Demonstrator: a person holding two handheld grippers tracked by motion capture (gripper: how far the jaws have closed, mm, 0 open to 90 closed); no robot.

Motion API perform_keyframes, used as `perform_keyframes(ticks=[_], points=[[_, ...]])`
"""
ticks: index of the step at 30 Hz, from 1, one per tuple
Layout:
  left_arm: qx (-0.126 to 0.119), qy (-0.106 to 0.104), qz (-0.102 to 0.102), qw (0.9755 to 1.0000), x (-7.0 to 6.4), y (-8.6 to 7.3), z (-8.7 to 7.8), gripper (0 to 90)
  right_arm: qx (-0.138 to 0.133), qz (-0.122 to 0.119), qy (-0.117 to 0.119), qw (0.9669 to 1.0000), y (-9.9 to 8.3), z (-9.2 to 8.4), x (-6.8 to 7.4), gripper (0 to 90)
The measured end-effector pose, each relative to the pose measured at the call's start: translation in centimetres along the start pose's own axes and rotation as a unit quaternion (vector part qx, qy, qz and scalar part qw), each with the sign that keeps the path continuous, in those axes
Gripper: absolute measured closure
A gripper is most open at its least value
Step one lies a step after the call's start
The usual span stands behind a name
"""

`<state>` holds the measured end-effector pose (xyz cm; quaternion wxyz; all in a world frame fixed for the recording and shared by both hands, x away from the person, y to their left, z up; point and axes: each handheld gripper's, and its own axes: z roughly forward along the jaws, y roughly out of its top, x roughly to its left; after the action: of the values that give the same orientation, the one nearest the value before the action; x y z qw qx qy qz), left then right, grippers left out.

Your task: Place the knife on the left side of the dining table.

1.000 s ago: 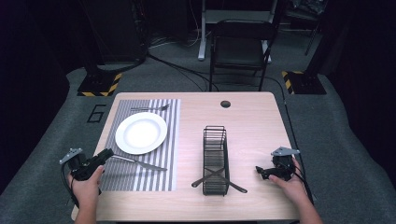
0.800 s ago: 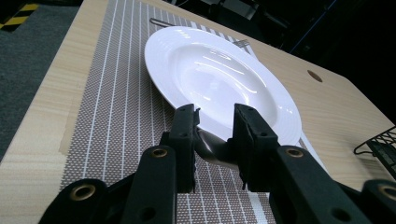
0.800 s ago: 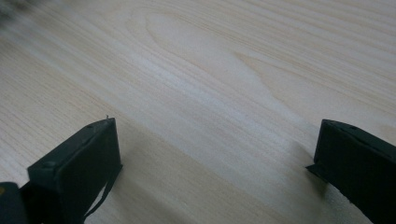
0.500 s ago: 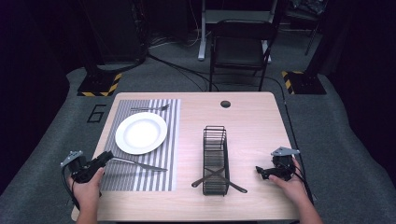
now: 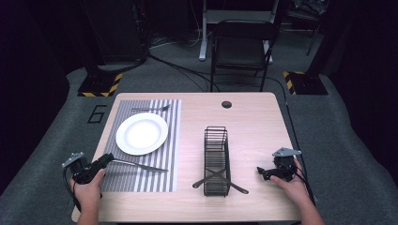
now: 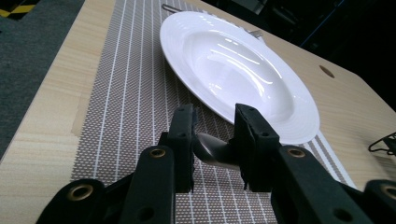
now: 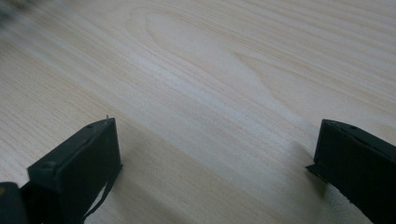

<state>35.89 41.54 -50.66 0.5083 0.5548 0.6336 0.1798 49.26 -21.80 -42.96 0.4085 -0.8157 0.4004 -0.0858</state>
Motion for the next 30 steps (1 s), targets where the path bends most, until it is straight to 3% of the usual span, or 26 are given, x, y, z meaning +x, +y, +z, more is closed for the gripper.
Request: perform_keyframes(ticks=[4, 6, 16, 18, 19, 21, 26, 29, 30], points=[[0.002, 0.0, -0.007, 1.0, 0.5, -0.3, 0.3, 68.6, 0.0, 0.0, 0.0, 1.0, 0.0, 0.0, 0.0, 0.0], [0.008, 0.0, -0.021, 0.9998, 0.7, -0.5, 0.5, 68.6, 0.0, 0.0, 0.0, 1.0, 0.0, 0.0, 0.0, 0.0], [0.019, 0.007, -0.029, 0.9994, 1.2, -0.9, 0.9, 68.0, 0.0, 0.0, 0.0, 1.0, 0.0, 0.0, 0.0, 0.0], [0.029, 0.014, -0.011, 0.9994, 1.5, -0.9, 1.0, 68.8, 0.0, 0.0, 0.0, 1.0, 0.0, 0.0, 0.0, 0.0], [0.031, 0.016, -0.023, 0.9992, 1.4, -1.0, 1.1, 69.2, 0.0, 0.0, 0.0, 1.0, 0.0, 0.0, 0.0, 0.0], [0.035, 0.015, -0.027, 0.9989, 1.5, -1.2, 1.2, 69.2, 0.0, 0.0, 0.0, 1.0, 0.0, 0.0, 0.0, 0.0], [0.067, 0.021, -0.012, 0.9975, 1.5, -1.4, 1.8, 69.1, 0.0, 0.0, 0.0, 1.0, 0.0, 0.0, 0.0, 0.0], [0.067, 0.027, -0.004, 0.9974, 1.5, -1.4, 1.8, 70.0, 0.0, 0.0, 0.0, 1.0, 0.0, 0.0, 0.0, 0.0], [0.058, 0.023, -0.012, 0.998, 1.5, -1.3, 1.7, 70.8, 0.0, 0.0, 0.0, 1.0, 0.0, 0.0, 0.0, 0.0]])
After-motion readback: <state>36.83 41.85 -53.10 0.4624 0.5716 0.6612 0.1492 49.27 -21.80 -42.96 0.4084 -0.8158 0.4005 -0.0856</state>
